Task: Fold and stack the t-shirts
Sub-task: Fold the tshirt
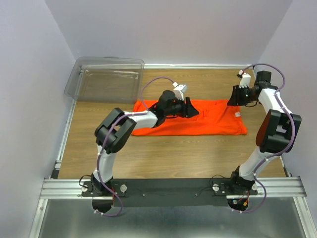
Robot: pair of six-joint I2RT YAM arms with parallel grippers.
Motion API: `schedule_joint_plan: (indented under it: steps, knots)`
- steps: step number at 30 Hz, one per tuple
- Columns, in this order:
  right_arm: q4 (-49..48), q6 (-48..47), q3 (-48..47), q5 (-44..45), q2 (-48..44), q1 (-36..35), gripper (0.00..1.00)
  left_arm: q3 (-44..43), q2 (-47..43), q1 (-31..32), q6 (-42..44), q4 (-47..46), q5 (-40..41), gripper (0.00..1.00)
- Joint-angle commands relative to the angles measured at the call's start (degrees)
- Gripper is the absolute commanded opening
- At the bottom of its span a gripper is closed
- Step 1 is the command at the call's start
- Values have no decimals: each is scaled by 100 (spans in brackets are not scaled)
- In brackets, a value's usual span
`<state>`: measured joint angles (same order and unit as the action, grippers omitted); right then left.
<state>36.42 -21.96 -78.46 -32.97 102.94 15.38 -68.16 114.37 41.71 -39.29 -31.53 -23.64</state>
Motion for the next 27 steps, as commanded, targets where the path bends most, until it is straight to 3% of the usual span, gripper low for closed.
schedule_joint_plan:
  steps: [1, 14, 27]
  knots:
    - [-39, 60, 111, -411, -125, -17, 41, -854, 524, 179, 185, 278, -89, 52]
    - [-39, 7, 190, -482, -151, -8, 41, -2736, 1852, 337, 492, 2115, 1062, 48]
    - [-39, -10, 217, -553, -133, 62, 41, -3607, 2476, 373, 580, 2520, 879, 44]
